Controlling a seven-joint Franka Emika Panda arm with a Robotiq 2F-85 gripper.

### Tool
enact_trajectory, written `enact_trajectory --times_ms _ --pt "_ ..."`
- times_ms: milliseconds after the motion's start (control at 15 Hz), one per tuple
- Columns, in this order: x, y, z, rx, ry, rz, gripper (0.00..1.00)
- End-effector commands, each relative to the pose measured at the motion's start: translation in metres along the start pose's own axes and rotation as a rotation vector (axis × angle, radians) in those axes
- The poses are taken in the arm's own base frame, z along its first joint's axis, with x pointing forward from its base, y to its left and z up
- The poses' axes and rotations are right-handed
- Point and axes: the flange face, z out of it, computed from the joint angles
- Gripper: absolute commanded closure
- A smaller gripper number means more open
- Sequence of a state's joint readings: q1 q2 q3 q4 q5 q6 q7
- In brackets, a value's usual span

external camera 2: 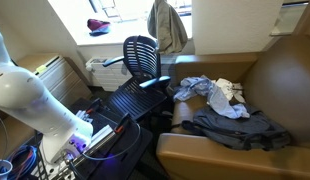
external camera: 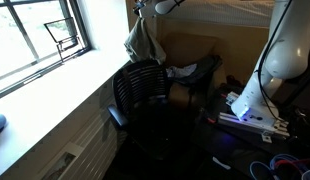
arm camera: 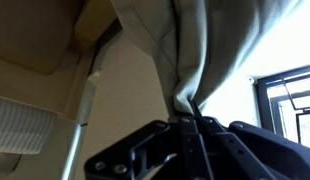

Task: Put the grey cloth on the backrest of the black chair

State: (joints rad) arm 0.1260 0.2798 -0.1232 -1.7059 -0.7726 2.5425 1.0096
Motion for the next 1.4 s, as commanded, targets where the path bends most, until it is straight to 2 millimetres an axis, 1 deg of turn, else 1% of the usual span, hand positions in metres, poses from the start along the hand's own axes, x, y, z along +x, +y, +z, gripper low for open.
enact_trajectory --times_ms 0,133,333,667,800,867,933,1067,1200,1267,1333 --pt "0.006 0.002 -0.009 0.002 -0.032 -0.013 1.0" --pt "0.001 0.003 -0.021 0.051 -0.153 -0.062 1.0" --pt "-0.014 -0.001 -0.021 0.057 -0.343 -0.113 1.0" --pt "-0.039 0.006 -0.008 -0.173 -0.589 -0.152 1.0" --pt "-0.047 0.001 -0.01 -0.288 -0.656 -0.168 1.0" --pt "-0.048 -0.006 -0.018 -0.317 -0.675 -0.201 1.0" --pt "-0.045 -0.015 -0.028 -0.295 -0.65 -0.229 1.0" --pt "-0.036 -0.036 -0.052 -0.199 -0.565 -0.32 1.0" --pt "-0.031 -0.049 -0.072 -0.109 -0.583 -0.406 1.0" --pt "-0.029 -0.053 -0.076 -0.076 -0.593 -0.454 1.0" --pt "-0.038 -0.052 -0.066 -0.14 -0.584 -0.383 1.0"
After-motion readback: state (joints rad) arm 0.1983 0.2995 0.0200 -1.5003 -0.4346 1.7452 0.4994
